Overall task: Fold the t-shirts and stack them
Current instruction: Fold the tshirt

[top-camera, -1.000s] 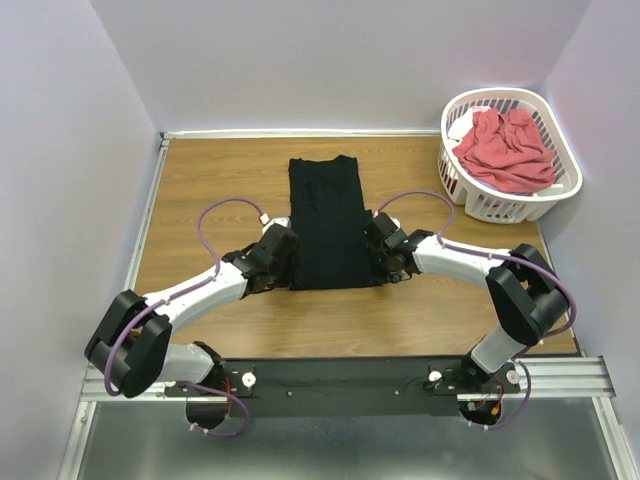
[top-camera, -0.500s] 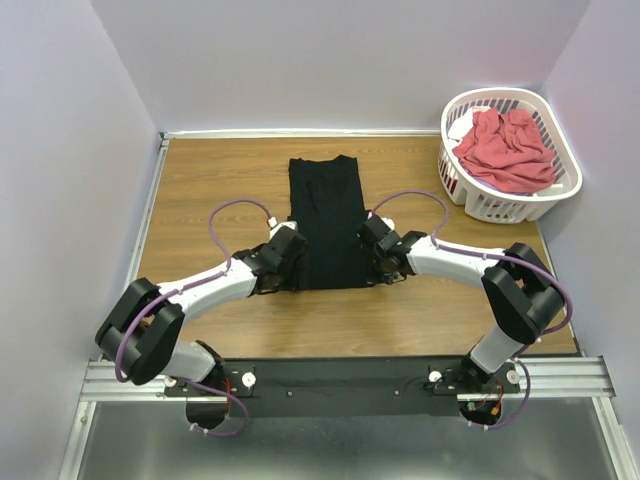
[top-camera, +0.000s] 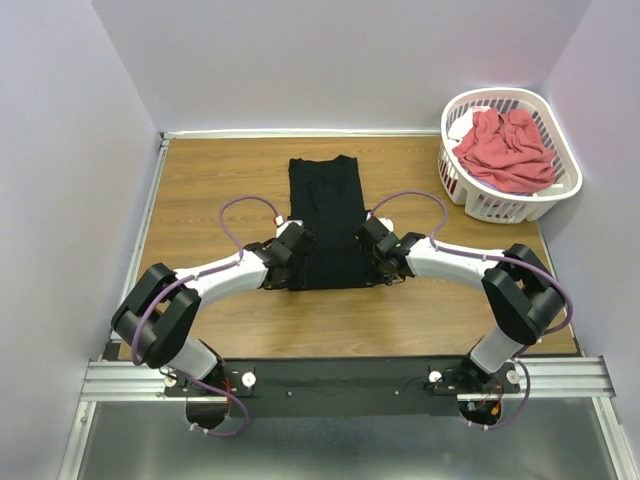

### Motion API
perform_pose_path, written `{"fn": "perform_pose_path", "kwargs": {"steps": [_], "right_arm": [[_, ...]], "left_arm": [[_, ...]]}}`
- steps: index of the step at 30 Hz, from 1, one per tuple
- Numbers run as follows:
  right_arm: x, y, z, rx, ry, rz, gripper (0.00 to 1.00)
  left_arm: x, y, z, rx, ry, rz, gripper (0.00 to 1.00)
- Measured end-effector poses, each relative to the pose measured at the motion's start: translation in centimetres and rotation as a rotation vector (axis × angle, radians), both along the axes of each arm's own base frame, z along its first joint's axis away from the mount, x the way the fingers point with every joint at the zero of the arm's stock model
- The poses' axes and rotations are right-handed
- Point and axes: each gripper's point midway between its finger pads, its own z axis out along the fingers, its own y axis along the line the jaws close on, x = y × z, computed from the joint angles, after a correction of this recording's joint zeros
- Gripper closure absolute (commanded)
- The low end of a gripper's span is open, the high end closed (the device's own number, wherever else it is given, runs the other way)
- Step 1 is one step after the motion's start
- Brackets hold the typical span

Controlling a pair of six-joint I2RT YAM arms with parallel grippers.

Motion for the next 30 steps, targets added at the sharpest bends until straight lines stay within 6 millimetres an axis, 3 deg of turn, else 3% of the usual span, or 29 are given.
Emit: {"fn": "perform_pose_path", "kwargs": {"steps": [12,13,15,16,18,19,26,28,30], "right_arm": [[0.0,0.0,0.0,0.002,-0.006,0.000,1.00],[0.0,0.0,0.0,0.002,-0.007,0.000,0.99],[0.0,0.0,0.0,0.003,-0.007,0.000,0.99],[0.0,0.0,0.0,0.003,-0.007,0.000,0.99],[0.0,0.0,0.0,0.003,-0.007,0.000,0.99],[0.0,0.0,0.0,0.003,-0.007,-0.001,1.00],[-0.3,0.0,0.0,0.014,-0.005,0.016,1.00],[-1.1,0.0,0.1,0.033,0.010,0.031,1.00],[-3.1,-0.1,0.0,0.040,0.050,0.061,1.00]], "left_arm": [[-0.2,-0.1,-0.8,0.032,0.013,-0.009,0.50],[-0.2,-0.2,-0.8,0.036,0.012,-0.011,0.59],[-0.1,-0.4,-0.8,0.040,0.008,-0.012,0.68],[0.0,-0.6,-0.8,0.039,0.008,-0.013,0.82],[0.0,-1.0,-0.8,0.029,0.007,-0.015,0.89],[0.0,-1.2,-0.8,0.026,0.006,-0.016,1.00],[-0.4,-1.5,-0.8,0.031,0.002,-0.026,1.00],[-1.2,-2.0,-0.8,0.034,0.005,-0.046,1.00],[-3.4,-2.5,-0.8,0.031,0.021,-0.090,1.00]]}}
